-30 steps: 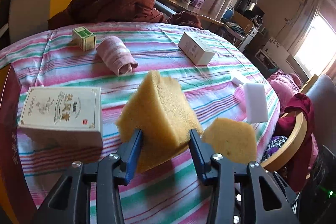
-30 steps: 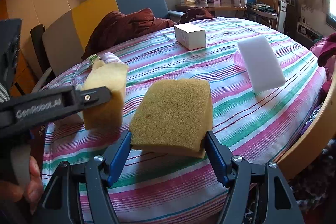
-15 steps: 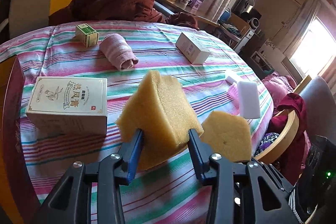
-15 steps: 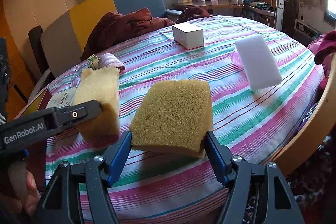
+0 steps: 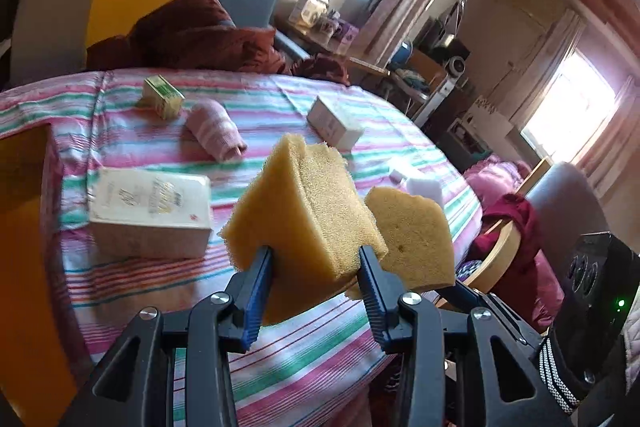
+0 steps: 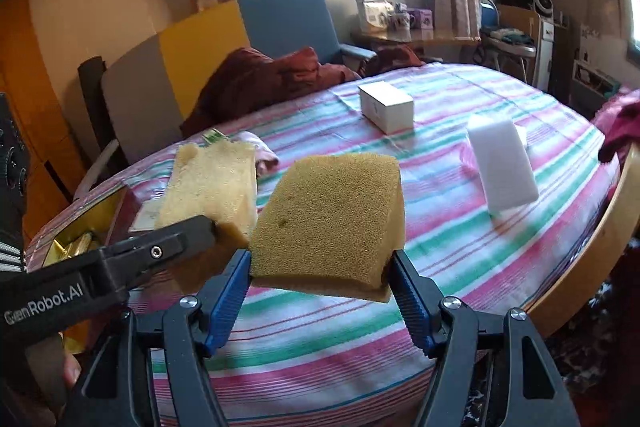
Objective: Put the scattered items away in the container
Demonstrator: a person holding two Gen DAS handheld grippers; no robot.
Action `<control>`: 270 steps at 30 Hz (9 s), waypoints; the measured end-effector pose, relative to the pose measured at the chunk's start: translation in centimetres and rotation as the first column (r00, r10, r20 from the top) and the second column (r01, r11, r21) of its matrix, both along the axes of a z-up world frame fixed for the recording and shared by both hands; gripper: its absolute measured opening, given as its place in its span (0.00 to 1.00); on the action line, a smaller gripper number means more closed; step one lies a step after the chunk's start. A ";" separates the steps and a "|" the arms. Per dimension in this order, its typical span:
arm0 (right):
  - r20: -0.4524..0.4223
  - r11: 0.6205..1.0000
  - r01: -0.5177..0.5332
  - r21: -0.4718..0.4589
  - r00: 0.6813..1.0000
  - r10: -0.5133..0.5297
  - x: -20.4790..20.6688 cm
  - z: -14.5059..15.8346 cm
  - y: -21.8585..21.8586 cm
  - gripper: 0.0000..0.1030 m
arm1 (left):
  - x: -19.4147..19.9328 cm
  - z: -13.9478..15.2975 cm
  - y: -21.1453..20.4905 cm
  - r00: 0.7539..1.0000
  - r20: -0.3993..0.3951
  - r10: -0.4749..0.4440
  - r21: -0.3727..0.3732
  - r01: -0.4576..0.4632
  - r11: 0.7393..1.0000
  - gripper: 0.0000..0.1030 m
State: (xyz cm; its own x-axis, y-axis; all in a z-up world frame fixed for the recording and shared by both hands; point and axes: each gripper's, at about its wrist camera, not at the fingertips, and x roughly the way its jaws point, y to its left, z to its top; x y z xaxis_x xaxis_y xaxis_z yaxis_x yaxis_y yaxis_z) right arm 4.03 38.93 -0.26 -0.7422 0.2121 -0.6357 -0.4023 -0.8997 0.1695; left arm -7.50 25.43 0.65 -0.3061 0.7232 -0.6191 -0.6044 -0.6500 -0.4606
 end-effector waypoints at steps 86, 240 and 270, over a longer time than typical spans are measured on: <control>0.122 0.841 -0.538 -0.060 0.832 0.541 -25.2 -0.6 -20.8 0.54 | -17.1 -5.0 -26.1 0.765 0.230 0.601 -0.112 -0.593 0.798 0.47; 0.383 0.905 -0.388 0.175 0.874 0.300 -8.7 -7.1 9.2 0.92 | -8.7 -5.2 7.1 0.695 0.054 -0.717 -0.781 0.477 0.403 0.63; 0.195 0.992 -0.118 -0.054 0.973 0.126 -4.4 -5.9 6.1 0.78 | -6.6 -5.9 1.9 0.978 0.163 -0.131 -0.473 0.195 0.859 0.64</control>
State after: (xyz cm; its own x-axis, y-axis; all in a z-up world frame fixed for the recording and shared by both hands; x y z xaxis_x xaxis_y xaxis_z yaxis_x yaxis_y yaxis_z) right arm -0.34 45.05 -6.14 -0.6196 0.0975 -0.7788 -0.3191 -0.9379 0.1365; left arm -14.05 27.33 -5.27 -0.1100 0.3560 -0.9280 -0.6813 -0.7068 -0.1904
